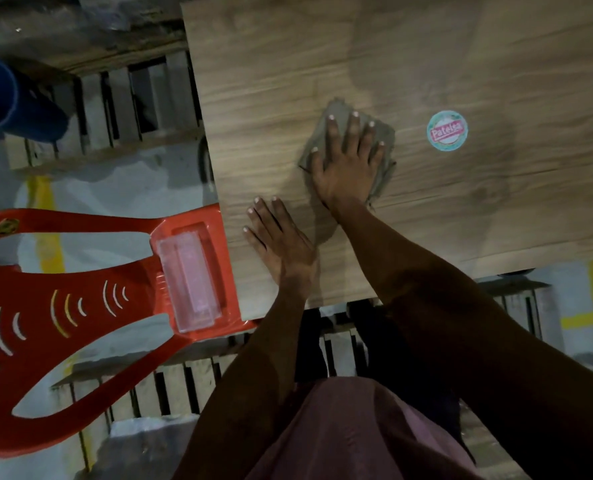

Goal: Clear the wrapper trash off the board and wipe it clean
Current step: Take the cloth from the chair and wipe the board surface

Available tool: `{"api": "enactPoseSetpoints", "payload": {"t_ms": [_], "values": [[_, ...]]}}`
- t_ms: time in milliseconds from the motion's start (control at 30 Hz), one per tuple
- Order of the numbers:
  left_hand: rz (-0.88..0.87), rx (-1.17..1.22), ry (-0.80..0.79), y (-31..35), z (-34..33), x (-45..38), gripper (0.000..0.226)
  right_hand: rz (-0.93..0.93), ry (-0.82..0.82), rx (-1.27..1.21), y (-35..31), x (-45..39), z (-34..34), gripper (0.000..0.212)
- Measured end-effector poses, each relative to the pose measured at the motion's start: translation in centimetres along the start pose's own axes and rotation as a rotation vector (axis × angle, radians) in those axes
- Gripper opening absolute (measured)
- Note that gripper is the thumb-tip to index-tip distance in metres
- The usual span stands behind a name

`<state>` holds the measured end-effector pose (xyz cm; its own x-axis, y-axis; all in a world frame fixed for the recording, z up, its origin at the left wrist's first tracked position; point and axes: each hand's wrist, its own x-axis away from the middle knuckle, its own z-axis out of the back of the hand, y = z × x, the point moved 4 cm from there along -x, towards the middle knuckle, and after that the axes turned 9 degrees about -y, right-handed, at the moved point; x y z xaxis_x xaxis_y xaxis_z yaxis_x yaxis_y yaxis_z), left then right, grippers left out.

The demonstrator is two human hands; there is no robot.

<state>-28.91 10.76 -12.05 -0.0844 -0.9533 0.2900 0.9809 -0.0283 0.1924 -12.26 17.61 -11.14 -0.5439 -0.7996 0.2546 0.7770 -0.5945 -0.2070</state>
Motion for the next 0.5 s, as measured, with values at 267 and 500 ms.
{"api": "enactPoseSetpoints", "payload": {"t_ms": [267,500], "values": [[-0.041,0.023,-0.037,-0.1,0.1,0.0,0.069,0.342,-0.090,0.039,-4.7,-0.5,-1.3,0.070],[0.093,0.196,-0.002,2.2,2.0,-0.7,0.060,0.275,-0.094,0.042,-1.0,-6.0,1.3,0.070]]}}
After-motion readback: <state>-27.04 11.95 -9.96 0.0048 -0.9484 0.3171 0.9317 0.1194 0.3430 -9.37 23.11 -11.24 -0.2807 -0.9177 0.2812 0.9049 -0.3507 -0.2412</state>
